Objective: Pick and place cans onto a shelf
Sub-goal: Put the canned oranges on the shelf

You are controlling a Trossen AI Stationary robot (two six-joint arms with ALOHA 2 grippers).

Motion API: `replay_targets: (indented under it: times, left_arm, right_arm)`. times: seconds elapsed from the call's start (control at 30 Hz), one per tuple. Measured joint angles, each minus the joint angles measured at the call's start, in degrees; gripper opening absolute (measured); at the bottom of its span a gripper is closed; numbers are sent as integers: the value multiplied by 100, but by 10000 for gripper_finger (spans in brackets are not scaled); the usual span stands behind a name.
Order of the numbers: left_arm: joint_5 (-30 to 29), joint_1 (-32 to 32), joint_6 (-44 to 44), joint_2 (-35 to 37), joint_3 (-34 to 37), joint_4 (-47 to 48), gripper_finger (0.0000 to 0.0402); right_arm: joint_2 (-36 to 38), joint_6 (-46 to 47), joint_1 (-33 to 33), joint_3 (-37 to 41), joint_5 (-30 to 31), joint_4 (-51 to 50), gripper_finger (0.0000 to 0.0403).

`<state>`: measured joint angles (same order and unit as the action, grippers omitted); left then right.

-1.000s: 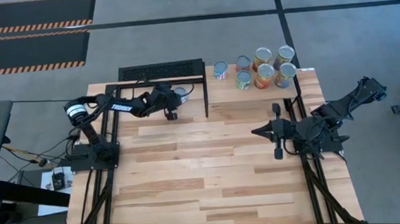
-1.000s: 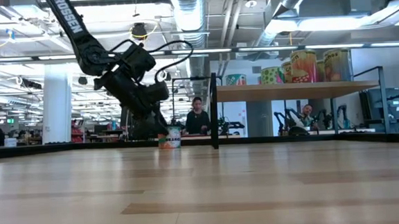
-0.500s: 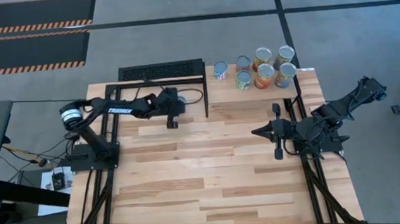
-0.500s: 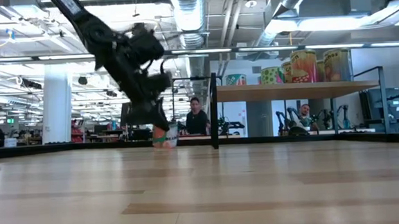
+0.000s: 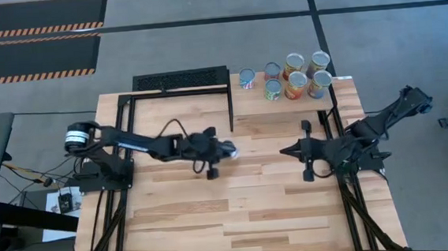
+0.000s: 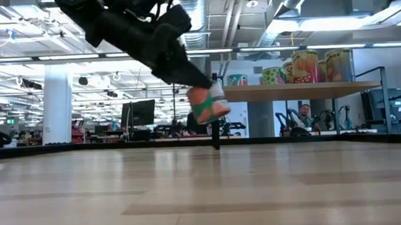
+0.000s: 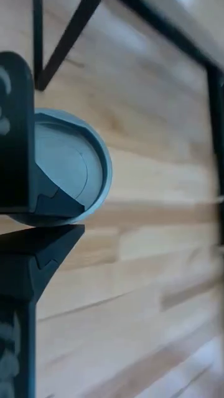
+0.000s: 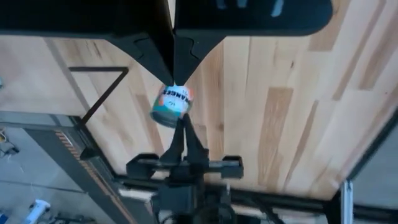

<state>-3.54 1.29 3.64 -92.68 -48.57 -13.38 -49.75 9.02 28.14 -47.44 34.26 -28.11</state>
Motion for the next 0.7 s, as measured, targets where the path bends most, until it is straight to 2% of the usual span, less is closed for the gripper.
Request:
replay_targets:
  times: [0.2, 0.43, 0.7]
  left_arm:
    - [-637, -53, -176, -836, -660, -151, 3]
    - [-649, 64, -215, -1618, -1399, 80, 5]
    - [-581, 136, -244, -1925, -1546, 127, 16]
  right_arm:
    - [-437, 2, -2, 2, 3, 65, 15]
    - [-825, 93, 0, 2, 9, 209, 15]
    - [-1016, 121, -12, -2, 32, 261, 13]
